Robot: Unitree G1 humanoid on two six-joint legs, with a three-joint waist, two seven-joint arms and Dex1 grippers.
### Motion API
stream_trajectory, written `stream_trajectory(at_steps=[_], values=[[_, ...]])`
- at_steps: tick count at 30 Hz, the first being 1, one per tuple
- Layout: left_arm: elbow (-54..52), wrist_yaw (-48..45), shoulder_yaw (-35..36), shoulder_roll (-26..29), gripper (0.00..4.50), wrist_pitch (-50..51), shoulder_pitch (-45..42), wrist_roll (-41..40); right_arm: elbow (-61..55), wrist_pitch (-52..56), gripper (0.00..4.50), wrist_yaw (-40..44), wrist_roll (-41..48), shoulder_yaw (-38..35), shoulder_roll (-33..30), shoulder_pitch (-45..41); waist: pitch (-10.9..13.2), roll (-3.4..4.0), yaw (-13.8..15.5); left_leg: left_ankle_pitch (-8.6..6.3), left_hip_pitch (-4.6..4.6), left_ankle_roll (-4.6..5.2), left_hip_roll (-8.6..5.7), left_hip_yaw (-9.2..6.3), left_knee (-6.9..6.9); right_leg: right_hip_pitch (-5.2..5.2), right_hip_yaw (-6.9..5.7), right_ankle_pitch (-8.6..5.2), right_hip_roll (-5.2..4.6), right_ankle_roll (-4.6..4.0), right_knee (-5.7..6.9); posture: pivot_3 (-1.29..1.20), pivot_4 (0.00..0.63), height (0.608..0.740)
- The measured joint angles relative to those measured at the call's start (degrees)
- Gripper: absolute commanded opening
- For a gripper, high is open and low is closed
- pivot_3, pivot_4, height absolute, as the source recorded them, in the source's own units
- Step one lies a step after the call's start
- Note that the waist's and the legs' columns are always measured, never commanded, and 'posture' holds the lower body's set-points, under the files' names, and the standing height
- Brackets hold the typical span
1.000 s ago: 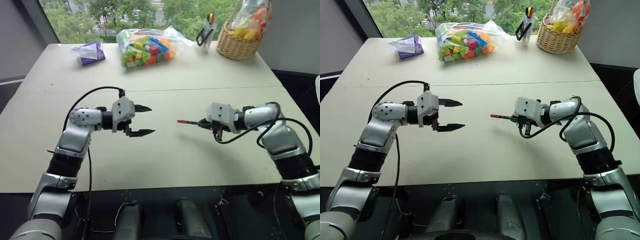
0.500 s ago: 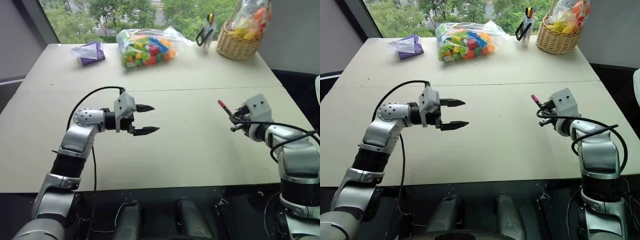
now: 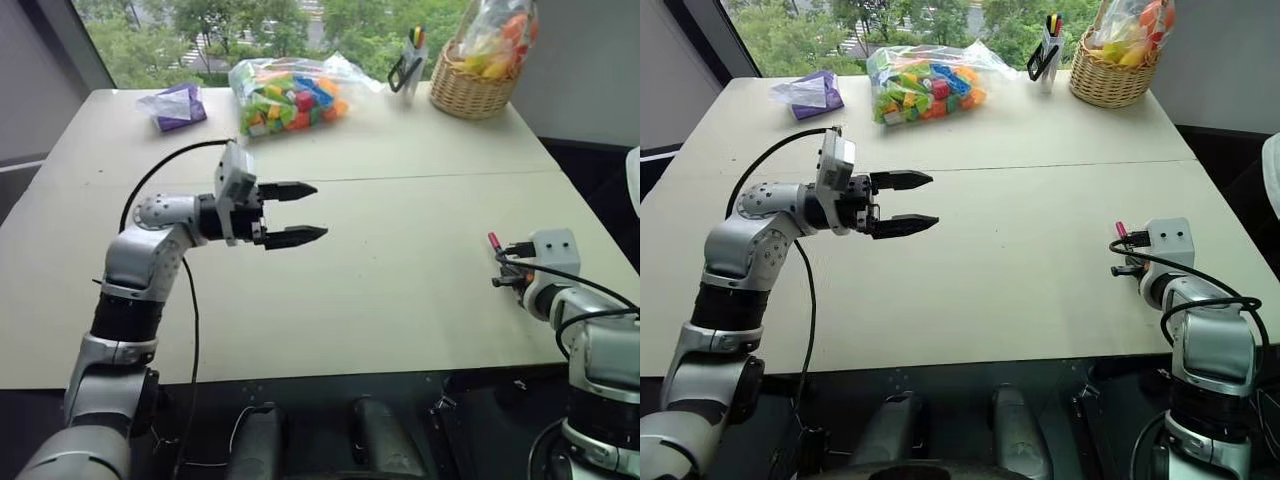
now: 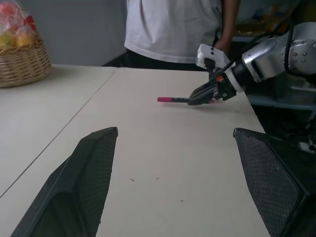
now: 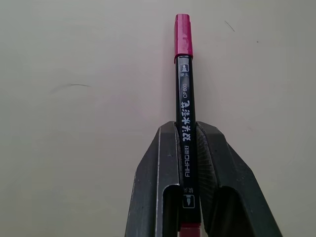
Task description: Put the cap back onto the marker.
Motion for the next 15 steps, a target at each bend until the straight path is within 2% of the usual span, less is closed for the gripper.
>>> stream_trajectory(at_steps=[11, 13, 15], values=[[-2.28, 0.31, 0.03, 0.77, 3.91, 2.45, 0.35, -1.04, 1.21, -0.9, 0.0, -1.62, 2.58, -0.03, -0.03, 0.07, 0.0, 0.0, 0.08, 0.0, -0.01, 0.0, 0.0, 0.01, 0.0, 0.0, 0.0, 0.0, 0.0, 0.0, -0.01, 0.0, 0.15, 0.74], [-2.41, 0.31, 0.02, 0.93, 3.98, 2.69, 0.59, -1.04, 1.21, -0.9, 1.02, -1.88, 2.93, -0.03, -0.03, 0.07, 0.0, 0.0, 0.08, 0.0, -0.01, 0.0, 0.0, 0.01, 0.0, 0.0, 0.0, 0.0, 0.0, 0.0, -0.01, 0.0, 0.15, 0.74], [-2.41, 0.3, -0.03, 1.0, 3.98, 2.73, 0.69, -1.04, 1.22, -0.9, 1.77, -2.23, 3.33, -0.02, -0.05, 0.07, 0.0, 0.0, 0.08, 0.0, -0.01, 0.0, 0.0, 0.01, 0.0, 0.0, 0.0, 0.0, 0.0, 0.0, -0.02, 0.0, 0.15, 0.74]])
